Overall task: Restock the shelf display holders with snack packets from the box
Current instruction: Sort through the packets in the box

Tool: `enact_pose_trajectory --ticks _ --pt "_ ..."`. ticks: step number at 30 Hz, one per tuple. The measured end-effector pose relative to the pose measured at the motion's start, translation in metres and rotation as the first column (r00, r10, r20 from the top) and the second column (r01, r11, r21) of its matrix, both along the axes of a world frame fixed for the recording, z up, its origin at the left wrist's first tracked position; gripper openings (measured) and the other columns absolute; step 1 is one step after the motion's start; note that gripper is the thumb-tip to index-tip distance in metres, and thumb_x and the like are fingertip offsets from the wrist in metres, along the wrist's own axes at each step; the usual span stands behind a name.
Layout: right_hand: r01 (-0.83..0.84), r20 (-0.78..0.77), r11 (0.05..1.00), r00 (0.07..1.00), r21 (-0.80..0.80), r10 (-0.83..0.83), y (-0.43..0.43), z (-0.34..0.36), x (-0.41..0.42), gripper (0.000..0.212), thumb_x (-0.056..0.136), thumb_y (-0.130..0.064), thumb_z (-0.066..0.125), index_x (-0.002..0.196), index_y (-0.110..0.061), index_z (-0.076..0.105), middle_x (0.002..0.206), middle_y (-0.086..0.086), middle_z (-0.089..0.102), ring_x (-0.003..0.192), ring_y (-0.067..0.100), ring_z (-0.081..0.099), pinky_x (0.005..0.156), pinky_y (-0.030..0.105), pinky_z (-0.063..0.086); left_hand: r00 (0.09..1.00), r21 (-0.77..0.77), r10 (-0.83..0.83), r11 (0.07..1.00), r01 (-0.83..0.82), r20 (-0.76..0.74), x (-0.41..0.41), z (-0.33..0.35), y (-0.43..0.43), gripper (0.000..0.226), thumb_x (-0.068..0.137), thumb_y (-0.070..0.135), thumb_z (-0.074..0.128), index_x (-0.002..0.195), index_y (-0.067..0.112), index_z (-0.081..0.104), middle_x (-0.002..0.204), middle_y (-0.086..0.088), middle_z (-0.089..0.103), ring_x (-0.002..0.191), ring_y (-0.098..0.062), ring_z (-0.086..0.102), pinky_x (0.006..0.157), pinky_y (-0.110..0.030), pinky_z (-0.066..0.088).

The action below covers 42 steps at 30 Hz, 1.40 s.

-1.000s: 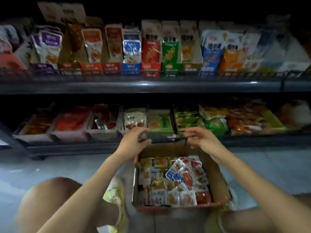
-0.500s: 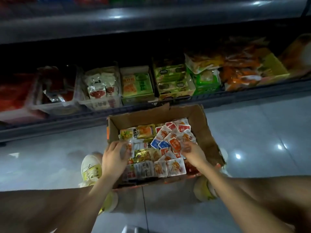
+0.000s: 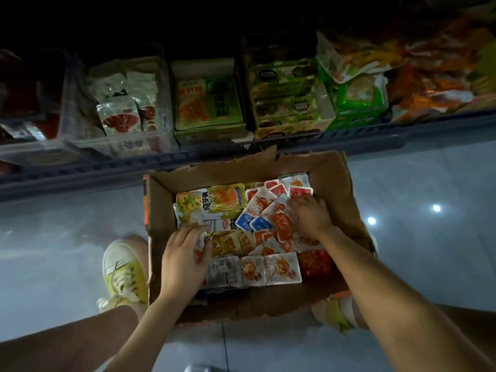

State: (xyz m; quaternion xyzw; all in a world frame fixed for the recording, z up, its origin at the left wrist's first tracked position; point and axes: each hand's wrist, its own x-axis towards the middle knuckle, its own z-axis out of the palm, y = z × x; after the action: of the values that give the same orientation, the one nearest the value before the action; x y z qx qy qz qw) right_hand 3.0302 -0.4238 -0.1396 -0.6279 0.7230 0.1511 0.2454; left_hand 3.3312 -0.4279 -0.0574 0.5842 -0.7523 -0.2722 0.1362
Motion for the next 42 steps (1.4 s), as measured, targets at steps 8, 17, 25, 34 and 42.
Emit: enact_pose_trajectory --ticks 8,17,25,34,42 --pt "0.432 0.354 0.897 0.856 -0.09 -0.377 0.02 0.026 0.003 0.027 0.092 -0.037 0.056 0.11 -0.02 0.069 0.112 0.001 0.068 0.106 0.018 0.062 0.094 0.034 0.044 0.986 0.288 0.107 0.955 -0.066 -0.129 -0.017 0.0 0.003 0.025 0.089 0.015 0.064 0.113 0.017 0.064 0.112 0.003 0.063 0.102 -0.013 0.058 0.075 -0.016 0.041" --pt "0.587 0.713 0.598 0.049 0.546 -0.699 0.059 0.083 0.091 0.021 0.089 -0.024 0.062 0.103 -0.011 0.07 0.094 -0.003 0.073 0.084 0.007 0.07 0.068 0.013 0.051 0.752 0.757 0.554 0.643 -0.113 -0.358 -0.066 0.007 0.02 0.009 0.089 0.021 0.063 0.098 0.02 0.066 0.091 0.001 0.073 0.088 -0.021 0.07 0.08 -0.04 0.055" --pt "0.511 0.334 0.86 0.808 0.015 -0.486 0.025 0.021 0.017 0.037 0.093 -0.025 0.058 0.129 -0.019 0.053 0.129 0.002 0.057 0.122 0.019 0.051 0.097 0.029 0.04 0.609 0.801 0.758 0.505 -0.322 -0.233 -0.041 -0.004 0.001 0.009 0.09 0.016 0.063 0.093 0.024 0.065 0.097 -0.003 0.072 0.093 -0.028 0.068 0.087 -0.053 0.052" --pt "0.011 -0.055 0.999 0.998 0.051 -0.008 0.006 0.004 0.002 0.078 0.078 -0.062 0.061 0.141 -0.022 0.038 0.148 0.004 0.038 0.139 0.023 0.028 0.114 0.041 0.017 0.581 0.827 0.782 0.47 -0.309 -0.227 -0.034 -0.006 -0.008 0.012 0.09 0.018 0.062 0.097 0.028 0.065 0.105 -0.004 0.07 0.1 -0.03 0.066 0.091 -0.055 0.05" --pt "0.194 0.329 0.973 0.917 0.128 -0.226 0.036 -0.002 -0.003 0.028 0.091 -0.024 0.06 0.118 -0.015 0.063 0.146 0.0 0.04 0.132 0.019 0.038 0.11 0.03 0.029 0.588 0.823 0.777 0.474 -0.312 -0.225 -0.034 -0.007 -0.004 0.012 0.089 0.017 0.064 0.095 0.028 0.065 0.103 -0.003 0.07 0.103 -0.028 0.064 0.095 -0.055 0.047"
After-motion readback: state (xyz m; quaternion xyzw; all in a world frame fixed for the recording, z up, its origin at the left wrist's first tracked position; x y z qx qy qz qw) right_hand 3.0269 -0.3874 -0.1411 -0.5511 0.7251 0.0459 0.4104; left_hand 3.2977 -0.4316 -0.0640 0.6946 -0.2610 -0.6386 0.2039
